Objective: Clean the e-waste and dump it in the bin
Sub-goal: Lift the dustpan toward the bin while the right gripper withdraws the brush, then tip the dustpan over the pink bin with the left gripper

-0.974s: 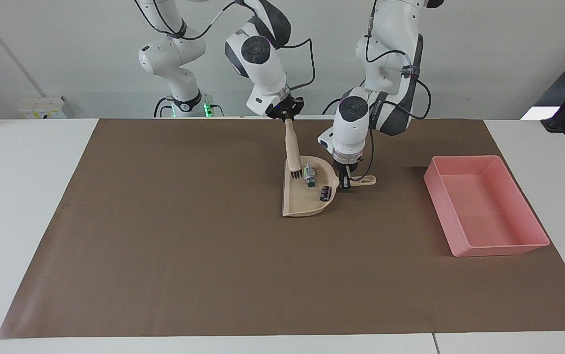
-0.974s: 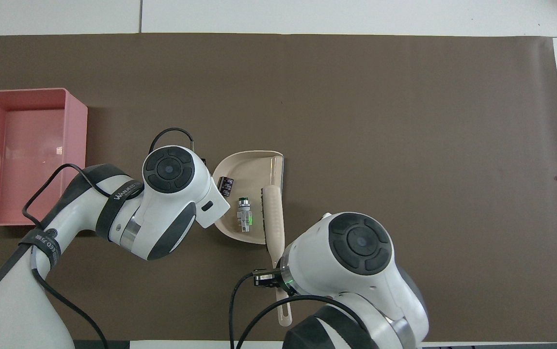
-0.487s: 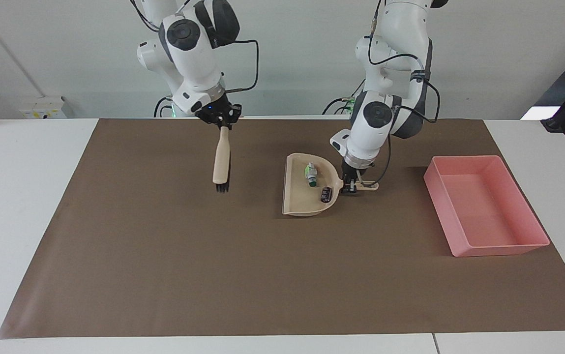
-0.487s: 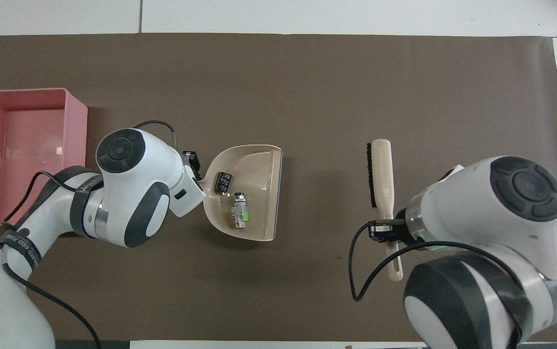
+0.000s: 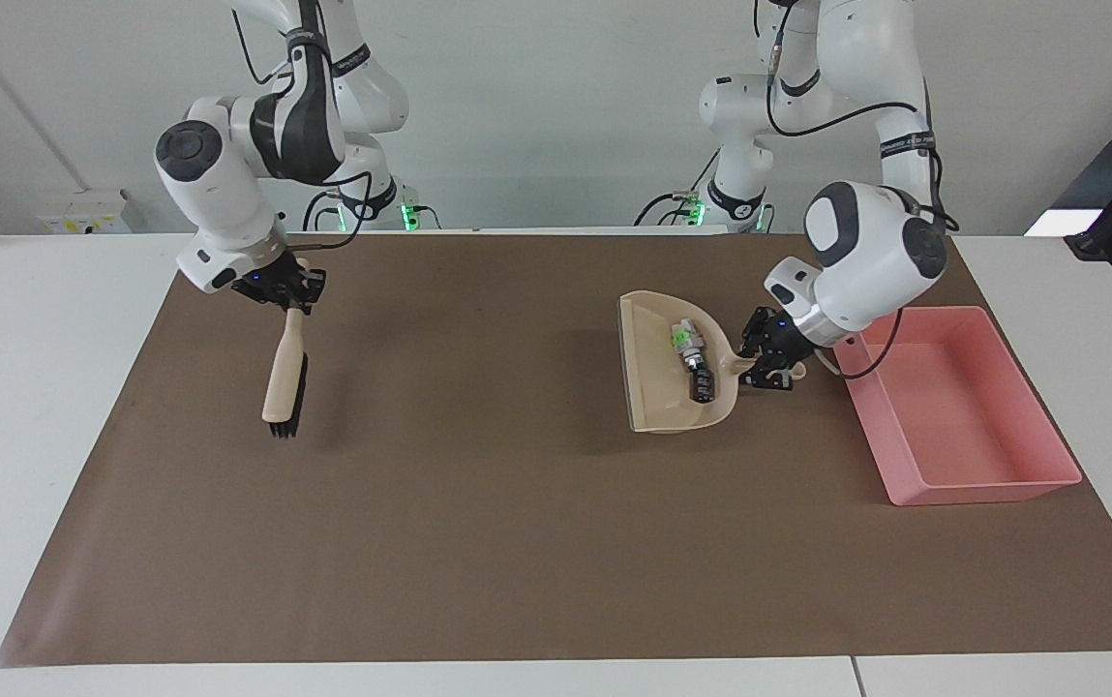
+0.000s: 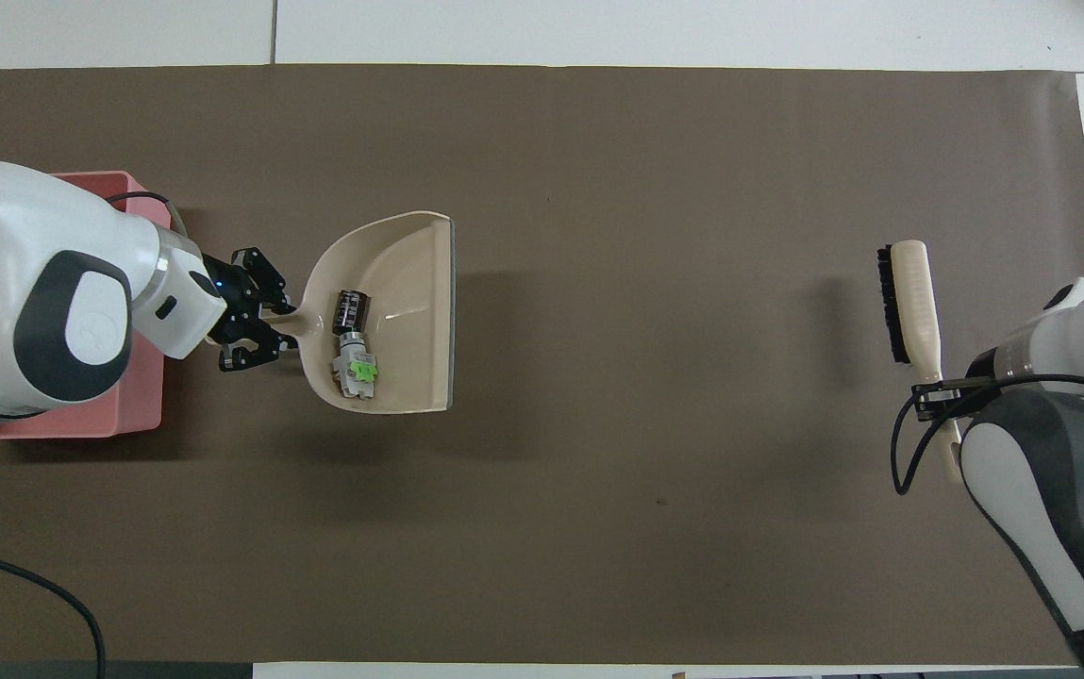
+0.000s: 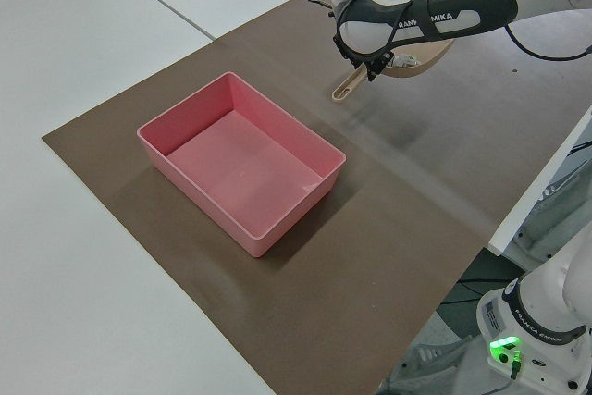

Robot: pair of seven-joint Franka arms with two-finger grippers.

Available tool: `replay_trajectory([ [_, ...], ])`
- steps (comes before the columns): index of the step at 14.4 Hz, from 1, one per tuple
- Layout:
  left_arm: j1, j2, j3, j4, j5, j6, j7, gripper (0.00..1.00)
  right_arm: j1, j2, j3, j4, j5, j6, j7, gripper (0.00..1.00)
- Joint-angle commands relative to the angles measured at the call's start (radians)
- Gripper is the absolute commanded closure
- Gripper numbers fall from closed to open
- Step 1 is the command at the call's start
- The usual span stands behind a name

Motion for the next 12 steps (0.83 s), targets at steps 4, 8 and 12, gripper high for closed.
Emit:
replay_trajectory([
  [4, 0.217, 0.010, 0.000, 0.241, -0.043, -0.279, 0.098, 1.00, -0.122, 0.038, 0.021, -0.069, -0.019, 0.145, -0.128, 0.99],
  [8, 0.363, 0.085, 0.003, 0.404, 0.027, -0.354, 0.223, 1.00, -0.169, 0.063, 0.020, -0.078, -0.016, 0.150, -0.151, 0.99],
  [12, 0.437, 0.144, 0.006, 0.514, 0.173, -0.336, 0.242, 1.00, -0.198, 0.053, 0.020, -0.097, -0.016, 0.149, -0.204, 0.96],
])
